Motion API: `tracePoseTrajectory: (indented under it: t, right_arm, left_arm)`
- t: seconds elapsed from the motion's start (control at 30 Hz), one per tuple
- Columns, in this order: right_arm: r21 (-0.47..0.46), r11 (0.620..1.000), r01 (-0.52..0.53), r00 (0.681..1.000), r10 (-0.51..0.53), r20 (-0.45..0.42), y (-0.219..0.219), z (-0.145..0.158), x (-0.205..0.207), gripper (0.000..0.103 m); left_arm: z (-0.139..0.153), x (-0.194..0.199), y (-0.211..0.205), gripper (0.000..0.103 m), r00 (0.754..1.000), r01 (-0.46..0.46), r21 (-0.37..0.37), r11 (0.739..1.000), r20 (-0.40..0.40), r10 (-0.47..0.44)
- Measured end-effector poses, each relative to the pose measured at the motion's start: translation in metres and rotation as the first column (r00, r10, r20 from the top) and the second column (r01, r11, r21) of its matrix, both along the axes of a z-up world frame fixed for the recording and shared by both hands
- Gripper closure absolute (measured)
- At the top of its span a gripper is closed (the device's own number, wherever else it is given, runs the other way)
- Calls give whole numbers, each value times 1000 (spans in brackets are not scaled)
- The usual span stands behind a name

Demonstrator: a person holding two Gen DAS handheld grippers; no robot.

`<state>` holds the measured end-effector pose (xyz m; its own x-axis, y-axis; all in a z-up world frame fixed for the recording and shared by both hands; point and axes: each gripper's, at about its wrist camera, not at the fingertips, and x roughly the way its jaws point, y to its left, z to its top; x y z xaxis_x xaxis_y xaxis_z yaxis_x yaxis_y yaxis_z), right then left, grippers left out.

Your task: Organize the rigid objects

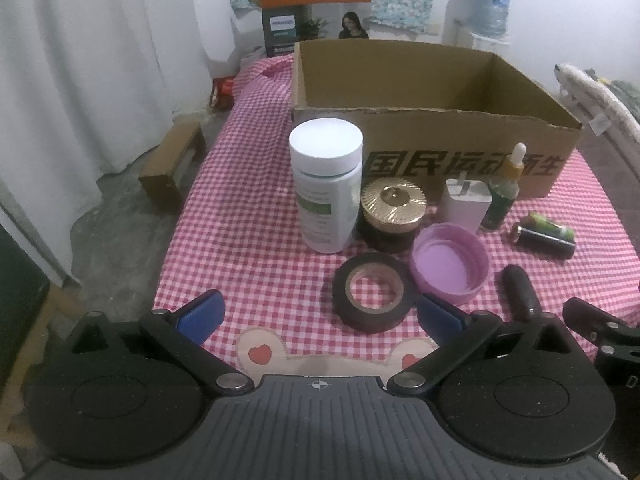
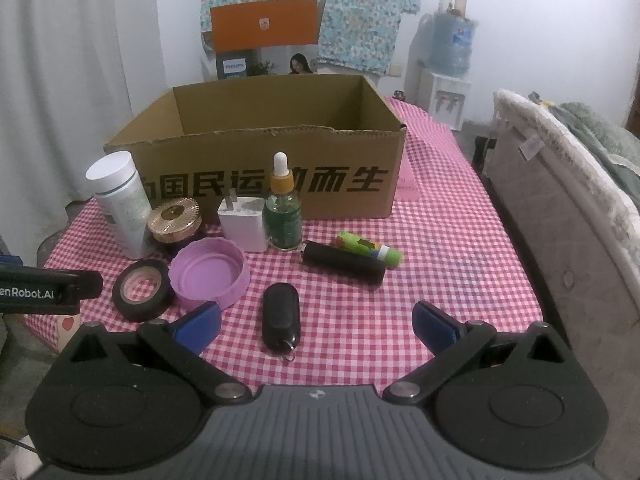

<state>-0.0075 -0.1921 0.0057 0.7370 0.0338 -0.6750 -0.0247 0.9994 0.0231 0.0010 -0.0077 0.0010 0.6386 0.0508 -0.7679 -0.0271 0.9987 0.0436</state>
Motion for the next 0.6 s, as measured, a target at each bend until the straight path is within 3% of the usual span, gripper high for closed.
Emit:
tracePoseTrajectory:
  t: [0.6]
  right_arm:
    - [7, 1000, -1, 1000, 1, -7, 1, 0, 5, 0]
  left_arm:
    - [0, 1, 0, 0, 1000, 5, -2, 1000, 5, -5]
